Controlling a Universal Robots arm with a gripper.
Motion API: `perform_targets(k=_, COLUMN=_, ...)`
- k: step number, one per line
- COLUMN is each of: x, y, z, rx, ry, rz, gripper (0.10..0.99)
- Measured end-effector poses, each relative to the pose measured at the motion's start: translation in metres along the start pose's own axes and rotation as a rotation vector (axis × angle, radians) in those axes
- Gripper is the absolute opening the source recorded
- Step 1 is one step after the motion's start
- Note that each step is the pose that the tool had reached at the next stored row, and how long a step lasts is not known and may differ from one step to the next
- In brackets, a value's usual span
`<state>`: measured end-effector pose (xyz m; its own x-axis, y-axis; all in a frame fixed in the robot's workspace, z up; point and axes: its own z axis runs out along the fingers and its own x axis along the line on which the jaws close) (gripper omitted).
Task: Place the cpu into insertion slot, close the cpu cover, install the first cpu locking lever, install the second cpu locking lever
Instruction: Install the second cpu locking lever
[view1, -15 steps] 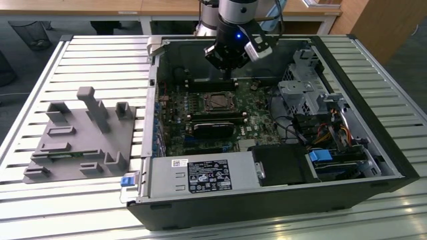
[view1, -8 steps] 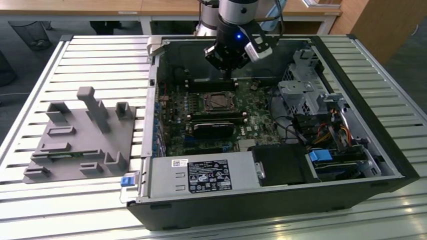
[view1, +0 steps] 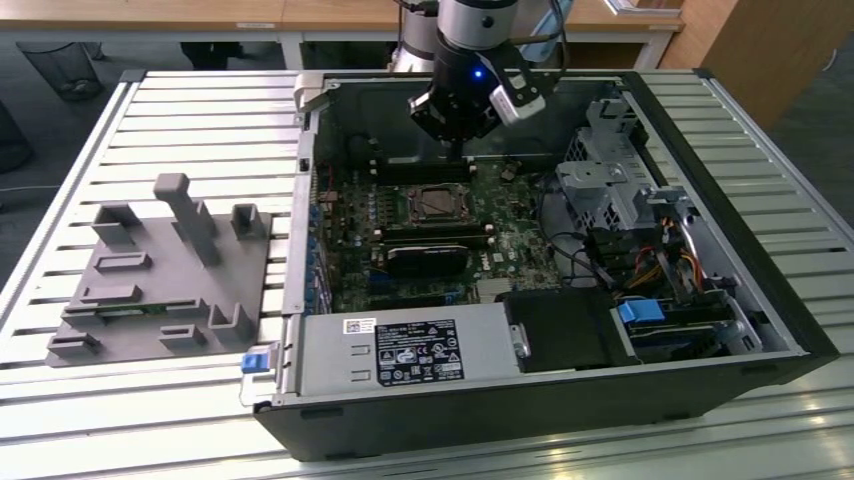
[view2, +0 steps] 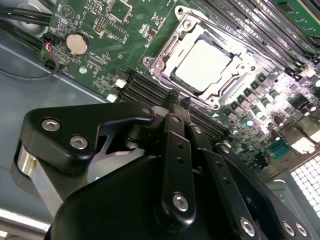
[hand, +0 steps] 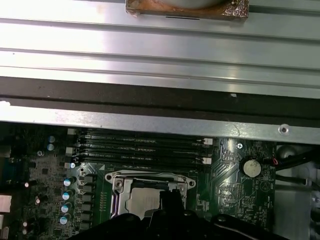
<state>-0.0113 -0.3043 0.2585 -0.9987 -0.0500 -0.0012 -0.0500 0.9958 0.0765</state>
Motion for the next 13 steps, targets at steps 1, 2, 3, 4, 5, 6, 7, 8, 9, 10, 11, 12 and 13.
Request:
perform_targets(k=1, x=0.0000, y=-0.0003, z=0.0000, rx=0.000, ry=0.0000, rz=0.000, gripper=0.106)
perform_targets(k=2, x=0.0000, y=-0.0005, z=-0.0001, rx=0.000, ry=0.0000, rz=0.000, gripper=0.106)
perform_targets(k=3, x=0.0000, y=-0.0008, z=-0.0001, rx=0.000, ry=0.0000, rz=0.000, gripper=0.106)
perform_targets(k=4, x=0.0001, y=-0.0010, z=-0.0001, rx=0.000, ry=0.0000, rz=0.000, gripper=0.106)
perform_targets(k=5, x=0.0001, y=-0.0013, z=-0.0001, rx=0.000, ry=0.0000, rz=0.000, gripper=0.106)
perform_targets(k=6, x=0.0001, y=-0.0015, z=-0.0001, rx=0.000, ry=0.0000, rz=0.000, gripper=0.106)
perform_targets(k=7, x=0.0001, y=-0.0018, z=-0.0001, rx=0.000, ry=0.0000, rz=0.000, gripper=0.106)
perform_targets(k=8, x=0.0001, y=-0.0020, z=-0.0002, rx=0.000, ry=0.0000, rz=0.000, gripper=0.106)
perform_targets(k=9, x=0.0001, y=-0.0023, z=-0.0002, rx=0.000, ry=0.0000, rz=0.000, gripper=0.106)
perform_targets(k=10, x=0.0001, y=-0.0025, z=-0.0002, rx=0.000, ry=0.0000, rz=0.000, gripper=0.106)
perform_targets(k=11, x=0.0001, y=-0.0027, z=-0.0002, rx=0.000, ry=0.0000, rz=0.000, gripper=0.106)
perform_targets(k=12, x=0.0002, y=-0.0030, z=-0.0002, rx=0.000, ry=0.0000, rz=0.000, gripper=0.106)
perform_targets(k=13, x=0.0002, y=-0.0032, z=-0.0003, rx=0.000, ry=0.0000, rz=0.000, gripper=0.106)
